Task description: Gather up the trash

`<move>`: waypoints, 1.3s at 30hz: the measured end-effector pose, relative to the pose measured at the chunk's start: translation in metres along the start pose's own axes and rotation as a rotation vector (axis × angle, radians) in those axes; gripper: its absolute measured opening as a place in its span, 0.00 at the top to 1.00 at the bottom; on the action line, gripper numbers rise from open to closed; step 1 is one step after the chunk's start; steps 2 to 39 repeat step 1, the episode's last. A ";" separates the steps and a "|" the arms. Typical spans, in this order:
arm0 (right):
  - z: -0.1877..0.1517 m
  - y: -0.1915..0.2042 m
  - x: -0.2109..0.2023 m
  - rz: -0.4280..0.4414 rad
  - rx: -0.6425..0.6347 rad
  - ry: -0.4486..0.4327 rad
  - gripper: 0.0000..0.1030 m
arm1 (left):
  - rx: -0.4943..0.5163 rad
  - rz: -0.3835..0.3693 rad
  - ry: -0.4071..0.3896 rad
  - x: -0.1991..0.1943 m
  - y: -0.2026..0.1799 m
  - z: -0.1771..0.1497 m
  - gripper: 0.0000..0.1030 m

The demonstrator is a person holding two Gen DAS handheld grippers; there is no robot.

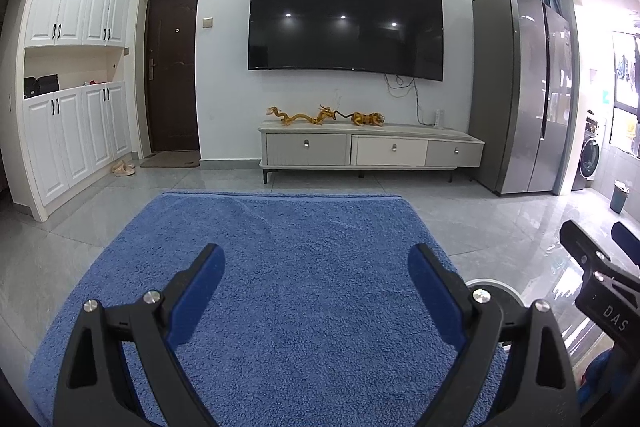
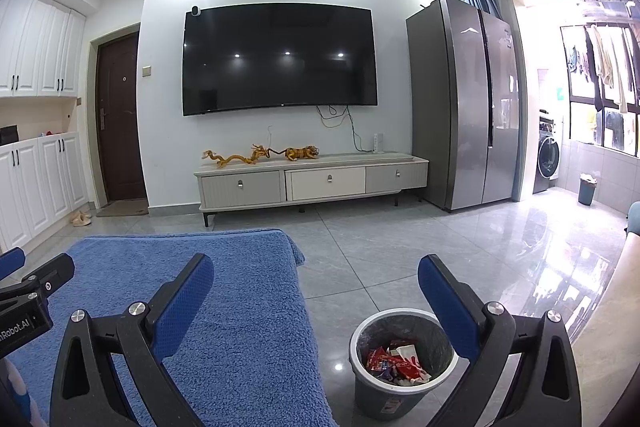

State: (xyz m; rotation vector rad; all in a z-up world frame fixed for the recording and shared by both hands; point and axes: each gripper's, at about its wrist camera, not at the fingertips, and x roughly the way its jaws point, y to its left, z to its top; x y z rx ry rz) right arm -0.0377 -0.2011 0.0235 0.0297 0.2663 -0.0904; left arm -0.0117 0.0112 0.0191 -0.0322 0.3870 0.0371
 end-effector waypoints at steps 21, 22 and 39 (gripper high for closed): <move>0.000 0.000 0.000 0.000 0.001 0.000 0.00 | -0.002 0.001 0.002 0.000 0.001 0.000 0.10; 0.000 0.000 0.000 0.000 0.001 0.000 0.00 | -0.002 0.001 0.002 0.000 0.001 0.000 0.10; 0.000 0.000 0.000 0.000 0.001 0.000 0.00 | -0.002 0.001 0.002 0.000 0.001 0.000 0.10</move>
